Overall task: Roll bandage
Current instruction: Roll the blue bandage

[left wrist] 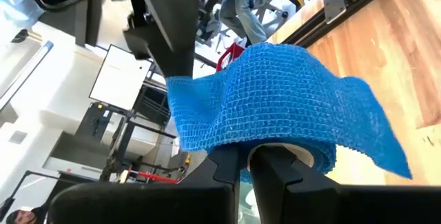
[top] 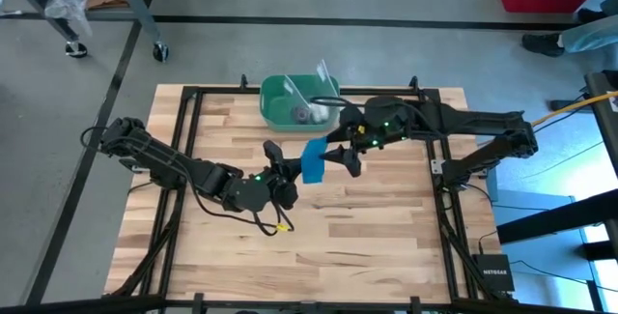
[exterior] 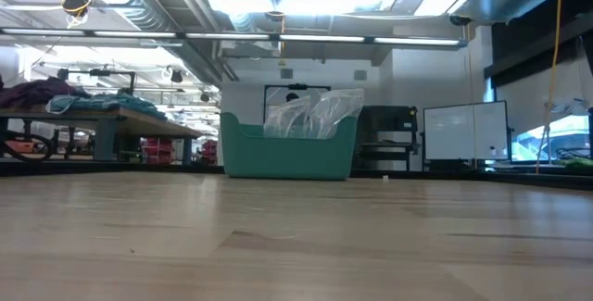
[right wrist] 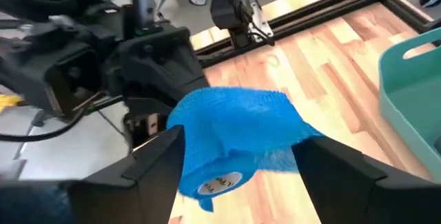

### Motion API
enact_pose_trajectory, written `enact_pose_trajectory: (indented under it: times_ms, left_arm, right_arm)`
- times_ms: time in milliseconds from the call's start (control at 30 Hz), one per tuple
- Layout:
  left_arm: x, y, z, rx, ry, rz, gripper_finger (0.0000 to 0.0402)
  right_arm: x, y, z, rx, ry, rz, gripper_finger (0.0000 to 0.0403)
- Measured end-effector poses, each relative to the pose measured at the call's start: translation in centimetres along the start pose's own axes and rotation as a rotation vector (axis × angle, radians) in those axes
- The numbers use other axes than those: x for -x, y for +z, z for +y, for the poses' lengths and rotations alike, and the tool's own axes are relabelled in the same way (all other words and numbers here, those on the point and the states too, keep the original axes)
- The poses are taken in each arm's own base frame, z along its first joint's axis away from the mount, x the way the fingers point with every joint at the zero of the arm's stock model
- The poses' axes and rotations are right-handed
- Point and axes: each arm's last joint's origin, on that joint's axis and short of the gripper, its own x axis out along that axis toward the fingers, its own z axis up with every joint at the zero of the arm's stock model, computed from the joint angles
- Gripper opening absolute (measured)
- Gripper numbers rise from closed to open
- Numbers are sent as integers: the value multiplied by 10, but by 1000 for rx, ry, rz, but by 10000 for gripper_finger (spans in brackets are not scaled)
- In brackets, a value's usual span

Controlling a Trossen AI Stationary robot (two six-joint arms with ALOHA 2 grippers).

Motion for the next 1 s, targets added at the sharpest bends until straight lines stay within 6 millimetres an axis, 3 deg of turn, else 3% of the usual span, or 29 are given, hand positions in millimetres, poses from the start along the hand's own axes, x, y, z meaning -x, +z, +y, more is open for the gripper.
enact_pose_trajectory:
  times_ms: [300,467,700,867,1000]
  left_arm:
    - [0,0,0,-1,0,-1,15]
    - [1,0,0,8,-1,-3,15]
    - [1,1,1,42,2,-8,15]
    - [1,1,1,52,4,-9,15]
    - [1,1,1,52,4,-9,15]
  right_arm:
    - [12,1,1,47,-15,-15,269]
    - [13,-12,2,140,11,113,269]
    - [4,-61,23,358,-144,201,269]
    - [-12,-101,31,472,-80,-51,269]
    - [-33,-132,19,492,-69,-217,269]
